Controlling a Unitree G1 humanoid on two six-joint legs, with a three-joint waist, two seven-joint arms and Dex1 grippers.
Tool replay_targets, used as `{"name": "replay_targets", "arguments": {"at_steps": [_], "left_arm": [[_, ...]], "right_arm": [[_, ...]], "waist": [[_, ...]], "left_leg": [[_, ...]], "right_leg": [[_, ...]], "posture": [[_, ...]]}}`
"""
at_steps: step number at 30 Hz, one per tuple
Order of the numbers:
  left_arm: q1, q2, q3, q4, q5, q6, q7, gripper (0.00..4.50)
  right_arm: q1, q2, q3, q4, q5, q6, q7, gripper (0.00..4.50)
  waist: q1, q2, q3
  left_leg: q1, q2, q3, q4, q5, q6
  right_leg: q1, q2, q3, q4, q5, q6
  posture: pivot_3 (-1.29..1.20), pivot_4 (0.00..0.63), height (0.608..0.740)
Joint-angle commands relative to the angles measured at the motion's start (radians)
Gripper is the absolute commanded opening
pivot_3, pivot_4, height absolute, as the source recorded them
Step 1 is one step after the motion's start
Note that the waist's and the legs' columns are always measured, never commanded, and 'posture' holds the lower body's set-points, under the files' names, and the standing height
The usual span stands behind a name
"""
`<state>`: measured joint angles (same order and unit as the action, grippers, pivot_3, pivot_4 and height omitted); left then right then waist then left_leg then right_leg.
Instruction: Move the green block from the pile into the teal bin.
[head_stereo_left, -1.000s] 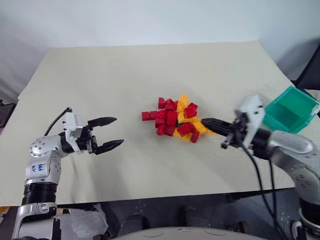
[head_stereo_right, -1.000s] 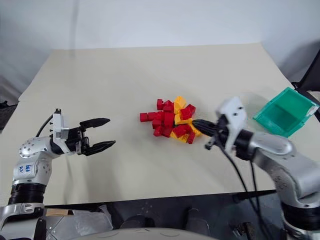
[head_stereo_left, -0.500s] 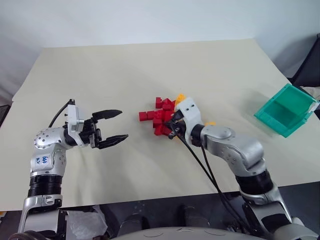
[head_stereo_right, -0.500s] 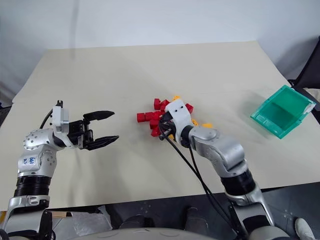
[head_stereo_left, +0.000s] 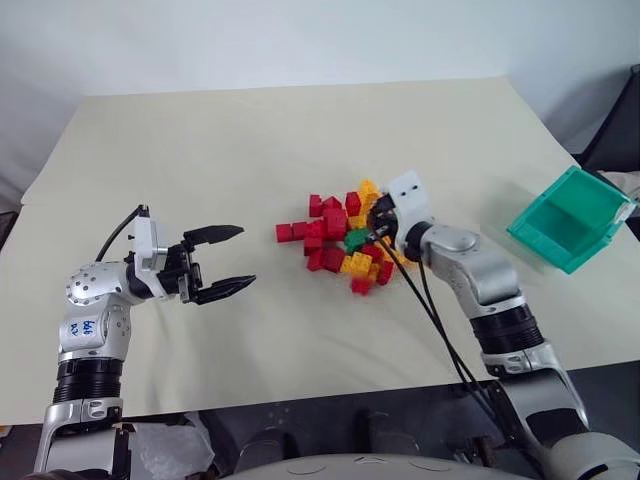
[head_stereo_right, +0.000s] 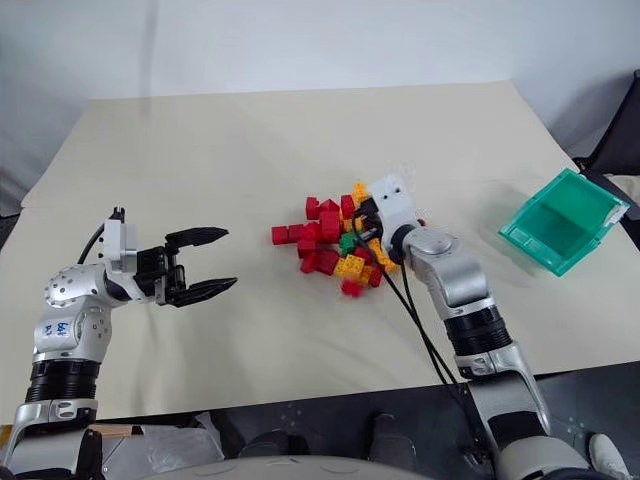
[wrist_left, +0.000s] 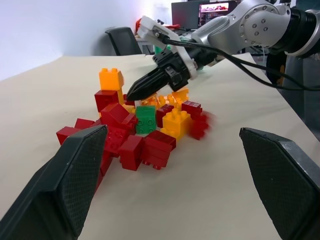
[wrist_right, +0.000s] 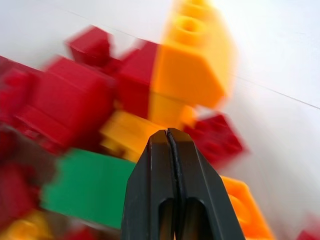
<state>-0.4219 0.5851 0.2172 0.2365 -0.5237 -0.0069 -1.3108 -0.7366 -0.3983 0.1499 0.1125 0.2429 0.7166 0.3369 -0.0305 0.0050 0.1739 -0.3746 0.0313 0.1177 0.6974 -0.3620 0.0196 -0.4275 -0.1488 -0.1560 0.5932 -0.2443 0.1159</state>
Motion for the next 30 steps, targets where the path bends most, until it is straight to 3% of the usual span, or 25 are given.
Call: {"name": "replay_targets", "arguments": {"at_steps": [1, 6, 10, 14, 17, 25, 30], "left_arm": [[-0.011, -0.006, 0.010, -0.020, -0.019, -0.018, 0.005, 4.50], [-0.033, -0.017, 0.007, 0.011, -0.010, -0.036, 0.005, 4.50], [-0.046, -0.027, 0.005, 0.032, -0.005, -0.053, 0.008, 4.50], [-0.039, -0.033, 0.004, 0.024, -0.008, -0.060, 0.013, 4.50], [-0.022, -0.032, 0.009, 0.008, -0.013, -0.063, 0.012, 4.50], [-0.007, -0.028, 0.015, -0.006, -0.016, -0.069, 0.018, 4.50], [0.005, -0.038, 0.012, -0.020, -0.016, -0.074, 0.031, 4.50]], "right_arm": [[0.008, -0.053, -0.015, -0.066, -0.023, 0.001, 0.054, 0.03], [-0.002, -0.124, -0.015, -0.189, 0.005, 0.067, 0.154, 0.03], [-0.016, -0.120, 0.013, -0.236, 0.033, 0.118, 0.230, 0.03], [-0.064, -0.096, 0.062, -0.167, -0.001, 0.095, 0.271, 0.03], [-0.168, -0.159, 0.206, -0.100, -0.040, 0.036, 0.483, 0.03], [-0.281, -0.193, 0.239, -0.055, -0.050, 0.098, 0.625, 0.03], [-0.301, -0.192, 0.310, 0.060, -0.127, -0.001, 0.690, 0.20]], "waist": [[0.000, 0.000, 0.000], [0.001, 0.000, 0.000], [0.001, 0.000, 0.000], [0.000, 0.000, 0.000], [-0.001, 0.000, 0.000], [0.005, 0.000, 0.000], [0.000, 0.000, 0.000]], "left_leg": [[0.000, 0.000, 0.000, 0.000, 0.000, 0.000], [0.000, 0.000, 0.000, 0.000, 0.000, 0.000], [0.000, 0.000, 0.000, 0.000, 0.000, 0.000], [0.000, 0.000, 0.001, 0.000, 0.000, 0.000], [0.000, 0.000, 0.001, 0.001, 0.000, 0.000], [0.000, 0.000, 0.000, 0.001, 0.000, 0.000], [0.000, 0.000, 0.001, 0.001, 0.000, 0.000]], "right_leg": [[0.000, 0.000, 0.000, 0.000, 0.000, 0.000], [0.000, 0.000, 0.000, 0.000, 0.000, 0.000], [0.000, 0.000, 0.000, 0.000, 0.000, 0.000], [0.000, 0.000, 0.000, 0.000, 0.000, 0.000], [0.000, 0.000, 0.000, 0.000, 0.000, 0.000], [0.000, 0.000, 0.000, 0.000, 0.000, 0.000], [0.000, 0.000, 0.000, 0.000, 0.001, 0.001]], "posture": [[0.00, 0.150, 0.740], [0.00, 0.150, 0.740], [0.00, 0.150, 0.740], [0.00, 0.150, 0.740], [0.00, 0.150, 0.740], [0.00, 0.150, 0.740], [0.00, 0.150, 0.740]]}}
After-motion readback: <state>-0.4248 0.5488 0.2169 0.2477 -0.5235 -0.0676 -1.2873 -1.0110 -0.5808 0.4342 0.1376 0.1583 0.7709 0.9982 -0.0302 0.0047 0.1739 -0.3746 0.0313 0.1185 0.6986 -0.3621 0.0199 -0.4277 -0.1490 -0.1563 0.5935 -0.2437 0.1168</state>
